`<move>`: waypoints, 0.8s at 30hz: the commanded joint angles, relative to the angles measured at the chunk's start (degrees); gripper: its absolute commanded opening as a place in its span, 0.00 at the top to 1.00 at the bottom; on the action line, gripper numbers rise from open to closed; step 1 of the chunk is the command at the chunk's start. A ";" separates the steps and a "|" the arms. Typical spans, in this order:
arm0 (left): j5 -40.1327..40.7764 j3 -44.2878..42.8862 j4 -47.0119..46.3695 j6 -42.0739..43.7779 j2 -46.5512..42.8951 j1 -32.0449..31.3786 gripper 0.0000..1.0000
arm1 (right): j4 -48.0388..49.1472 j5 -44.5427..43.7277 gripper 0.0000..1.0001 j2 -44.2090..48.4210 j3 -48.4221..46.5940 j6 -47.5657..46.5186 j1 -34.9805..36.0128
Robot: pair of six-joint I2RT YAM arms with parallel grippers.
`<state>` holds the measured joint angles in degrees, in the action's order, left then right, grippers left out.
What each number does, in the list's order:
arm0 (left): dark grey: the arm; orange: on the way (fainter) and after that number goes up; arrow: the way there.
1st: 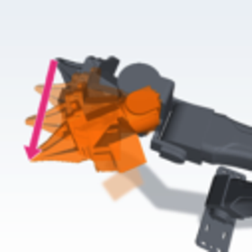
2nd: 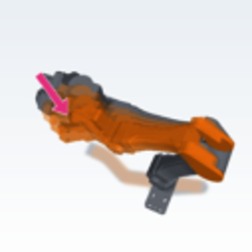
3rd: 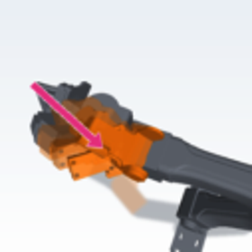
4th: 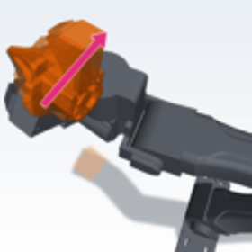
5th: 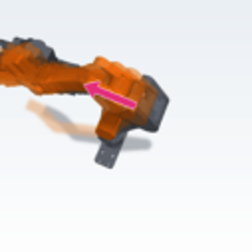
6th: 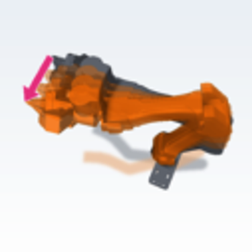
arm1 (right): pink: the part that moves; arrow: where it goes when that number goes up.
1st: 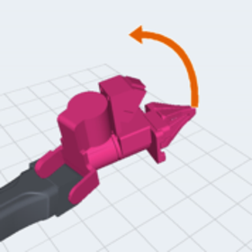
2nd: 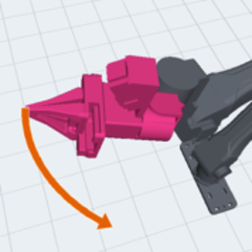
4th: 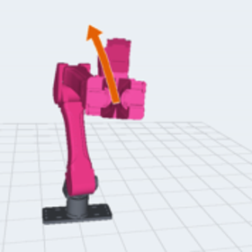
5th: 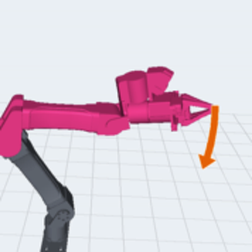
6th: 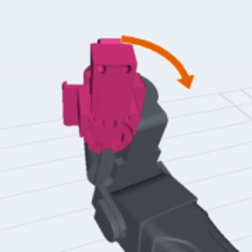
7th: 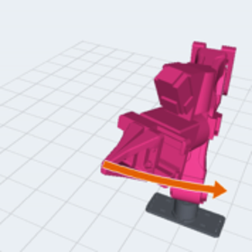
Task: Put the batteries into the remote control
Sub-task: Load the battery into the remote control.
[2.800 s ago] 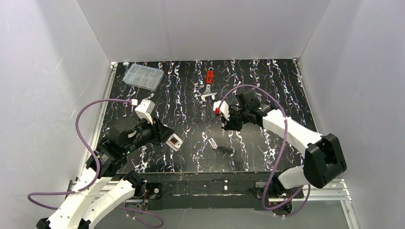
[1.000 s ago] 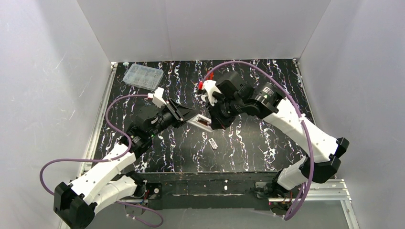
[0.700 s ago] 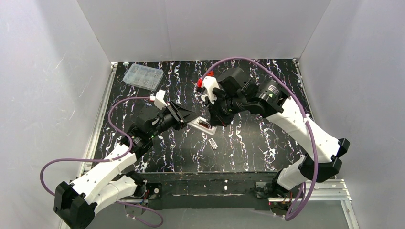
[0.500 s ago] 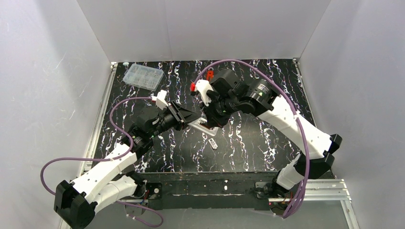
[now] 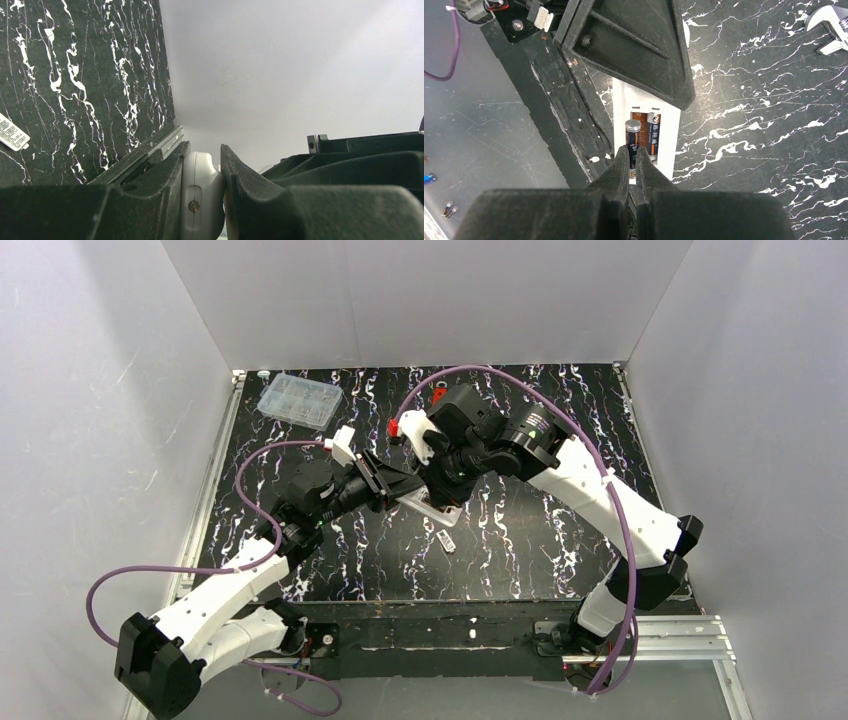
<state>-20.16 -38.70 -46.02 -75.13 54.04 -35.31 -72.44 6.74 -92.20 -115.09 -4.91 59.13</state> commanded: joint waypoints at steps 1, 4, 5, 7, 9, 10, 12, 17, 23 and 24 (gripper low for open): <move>-2.86 -2.83 -3.88 0.61 -0.61 0.11 1.00 | -0.83 -0.73 0.99 0.17 -2.07 -1.03 0.53; -2.78 -2.63 -3.87 0.78 -0.77 0.07 1.00 | -1.29 -0.74 0.99 0.20 -1.58 -1.00 0.59; -2.71 -2.55 -3.85 0.84 -0.77 0.07 1.00 | -1.49 -0.91 0.99 0.14 -1.32 -1.04 0.63; -2.72 -2.65 -3.54 1.12 -0.86 0.07 1.00 | -1.70 -1.21 0.99 0.10 -0.98 -0.83 0.63; -2.62 -2.76 -2.96 1.57 -1.14 0.08 1.00 | -1.96 -2.11 0.99 -0.02 -0.85 -0.57 0.72; -2.51 -2.78 -2.67 1.81 -1.27 0.07 1.00 | -2.13 -2.37 0.99 -0.07 -0.77 -0.47 0.83; -2.39 -2.78 -2.10 2.28 -1.52 0.07 1.00 | -2.25 -2.70 0.99 -0.19 -0.52 -0.38 0.81; -2.15 -2.86 -1.88 2.71 -1.61 0.07 1.00 | -2.58 -2.45 0.99 -0.68 -0.15 -0.04 0.91; -2.14 -2.78 -2.52 2.52 -1.43 0.07 1.00 | -2.82 -1.32 0.99 -0.96 0.25 0.10 1.03; -2.20 -2.76 -2.64 2.52 -1.42 0.07 1.00 | -2.94 -1.25 0.99 -1.02 0.36 0.15 1.07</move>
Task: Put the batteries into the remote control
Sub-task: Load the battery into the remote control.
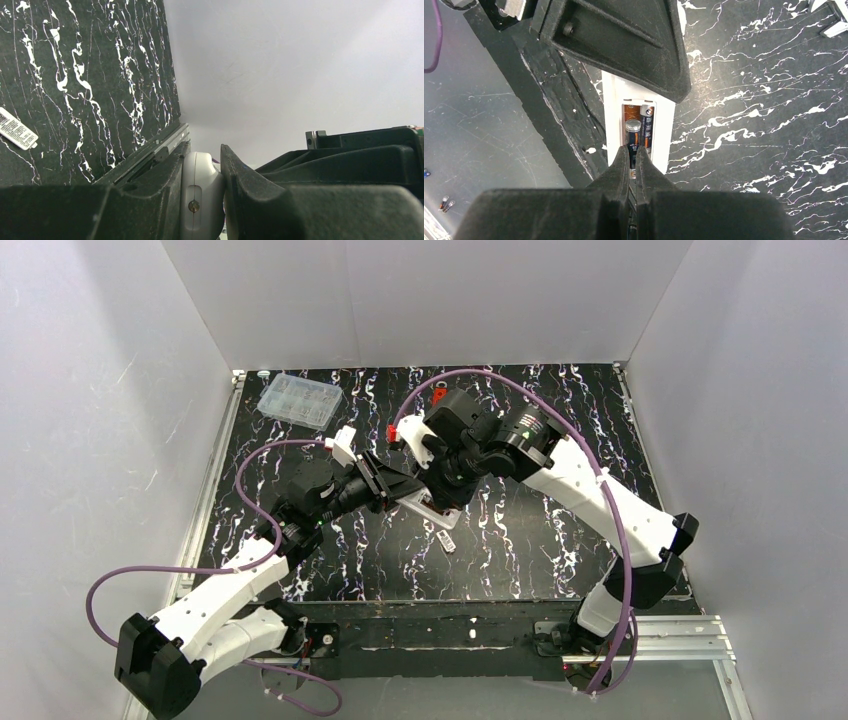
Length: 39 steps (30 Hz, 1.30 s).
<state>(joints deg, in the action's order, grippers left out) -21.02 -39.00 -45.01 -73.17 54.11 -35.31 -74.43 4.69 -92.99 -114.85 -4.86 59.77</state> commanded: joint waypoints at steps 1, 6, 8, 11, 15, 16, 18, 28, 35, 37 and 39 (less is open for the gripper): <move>-1.36 -2.47 -3.74 0.57 -1.49 0.07 1.00 | -0.98 0.91 0.99 -0.26 0.27 0.05 0.44; -1.53 -2.45 -4.27 0.39 -1.50 0.07 1.00 | -1.14 1.00 0.99 -0.65 0.59 0.19 0.52; -1.62 -2.41 -4.44 0.39 -1.45 0.07 1.00 | -1.06 0.99 0.99 -0.76 0.39 0.17 0.53; -1.57 -2.08 -4.77 0.27 -1.53 0.07 1.00 | -1.09 1.07 0.99 -1.24 0.02 0.20 0.53; -1.57 -1.84 -5.08 0.22 -1.83 0.07 1.00 | -1.08 1.11 0.99 -1.58 0.11 0.19 0.61; -1.57 -1.79 -5.13 0.22 -1.79 0.08 1.00 | -1.08 1.05 0.99 -1.66 0.14 0.25 0.66; -1.57 -1.80 -5.25 0.15 -1.73 0.06 1.00 | -1.01 0.82 0.99 -1.83 0.06 0.34 0.69; -1.84 -1.61 -5.72 -0.15 -1.59 0.07 1.00 | -1.02 -0.70 0.93 -2.69 -0.89 0.66 0.88; -1.75 -1.60 -5.94 -0.14 -1.44 0.07 1.00 | -0.71 -1.03 0.83 -3.08 -1.53 0.73 0.96; -1.74 -1.59 -6.03 -0.22 -1.38 0.09 1.00 | -0.58 -1.41 0.81 -3.12 -1.58 0.73 0.97; -1.72 -1.55 -6.24 -0.43 -1.17 0.07 1.00 | -0.46 -1.62 0.80 -3.09 -1.60 0.73 0.96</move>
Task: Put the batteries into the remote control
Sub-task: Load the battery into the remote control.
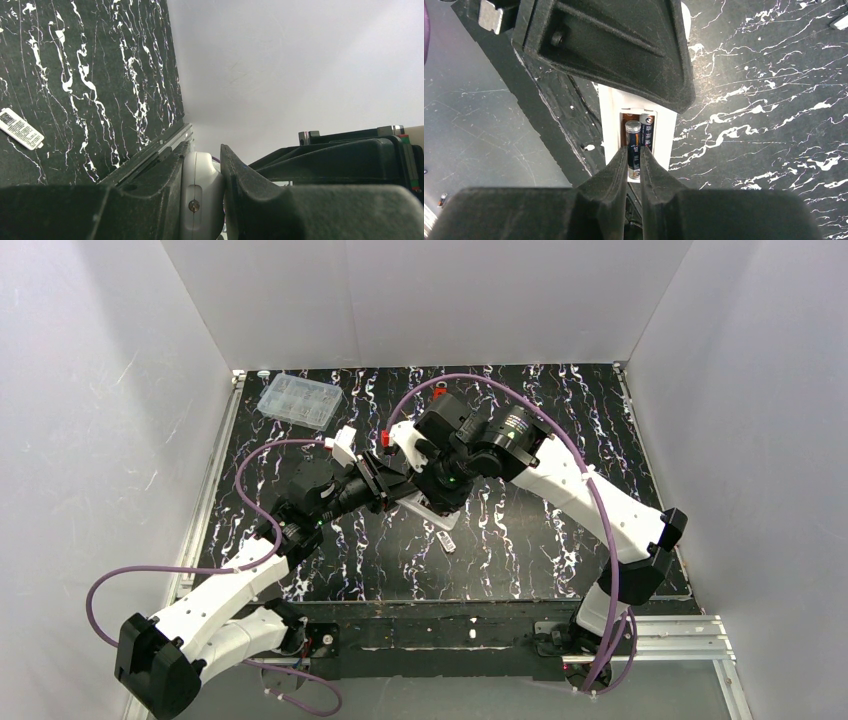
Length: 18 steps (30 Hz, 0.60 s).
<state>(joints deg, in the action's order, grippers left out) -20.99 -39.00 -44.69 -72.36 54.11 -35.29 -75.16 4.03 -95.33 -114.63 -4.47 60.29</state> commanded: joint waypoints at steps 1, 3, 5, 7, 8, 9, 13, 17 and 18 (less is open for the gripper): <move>-1.77 -1.49 -6.78 -1.38 -1.05 0.04 1.00 | 0.35 -1.03 0.79 -0.74 -1.80 0.42 0.44; -1.79 -1.44 -7.34 -1.76 -0.70 0.04 1.00 | 0.39 -1.26 0.79 -0.76 -1.87 0.43 0.44; -1.87 -1.30 -7.80 -1.94 -0.47 0.04 1.00 | 0.52 -1.37 0.78 -0.70 -1.91 0.60 0.44; -1.88 -1.20 -8.02 -2.08 -0.34 0.02 1.00 | 0.83 -1.44 0.77 -0.50 -1.87 0.64 0.48; -1.87 -1.17 -8.11 -2.15 -0.38 0.04 1.00 | 1.03 -1.42 0.76 -0.41 -1.91 0.73 0.45; -1.91 -1.12 -8.06 -2.09 -0.33 0.00 1.00 | 1.21 -1.40 0.76 -0.32 -1.96 0.77 0.44; -1.94 -1.16 -7.88 -1.92 -0.41 0.04 1.00 | 1.72 -1.23 0.74 -0.08 -2.17 0.85 0.44; -1.94 -1.22 -7.45 -1.62 -0.49 0.04 1.00 | 1.74 -1.08 0.73 -0.03 -2.60 0.84 0.45; -1.93 -1.23 -7.37 -1.54 -0.49 0.04 1.00 | 1.70 -1.05 0.72 0.04 -2.64 0.80 0.44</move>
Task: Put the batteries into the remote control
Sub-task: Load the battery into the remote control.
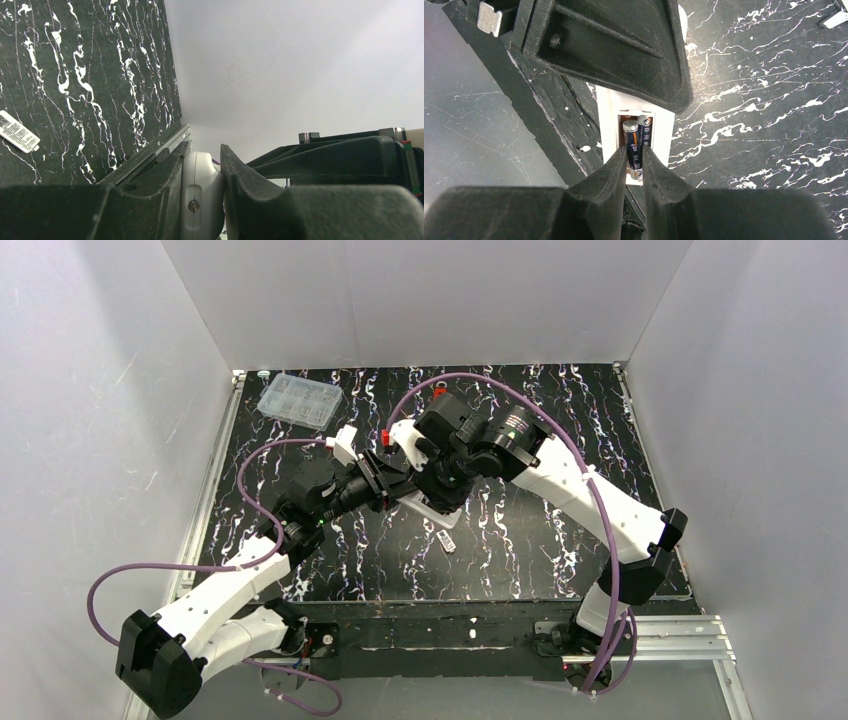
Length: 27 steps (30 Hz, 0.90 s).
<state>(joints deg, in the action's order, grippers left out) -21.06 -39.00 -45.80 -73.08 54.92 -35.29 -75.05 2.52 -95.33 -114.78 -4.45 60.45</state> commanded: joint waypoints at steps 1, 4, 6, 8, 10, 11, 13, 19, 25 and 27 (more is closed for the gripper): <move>-1.81 -1.25 -6.11 -0.69 -1.37 0.04 1.00 | 1.68 0.46 0.72 0.13 -2.64 0.84 0.29; -1.63 -1.15 -6.05 -0.49 -1.38 0.04 1.00 | 1.83 0.84 0.72 0.38 -3.02 0.76 0.29; -1.64 -1.10 -6.05 -0.34 -1.23 0.05 1.00 | 1.82 1.26 0.72 0.53 -3.27 0.78 0.29; -1.79 -1.09 -6.07 -0.08 -1.11 0.03 1.00 | 1.75 1.70 0.72 0.66 -3.42 0.92 0.31; -1.89 -1.16 -5.90 0.23 -1.12 0.04 1.00 | 1.44 2.15 0.73 0.67 -3.56 1.18 0.29; -1.88 -1.03 -5.84 0.39 -1.12 0.04 1.00 | 1.12 2.42 0.73 0.65 -3.60 1.29 0.29; -1.84 -1.03 -5.66 0.77 -1.14 0.04 1.00 | 0.71 2.84 0.75 0.58 -3.77 1.52 0.33; -1.62 -0.90 -5.79 1.10 -1.13 0.05 1.00 | 0.59 2.84 0.76 0.82 -3.48 1.98 0.29; -1.23 -0.04 -6.33 0.70 -1.09 0.04 1.00 | 2.09 2.38 0.76 1.46 -4.60 2.31 0.29; -1.11 0.15 -6.69 0.45 -1.06 0.00 1.00 | 3.00 1.78 0.75 1.82 -5.12 2.66 0.29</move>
<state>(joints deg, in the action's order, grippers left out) -21.45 -38.94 -47.00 -72.62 54.94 -35.31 -74.83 4.27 -95.33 -116.60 -2.92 60.47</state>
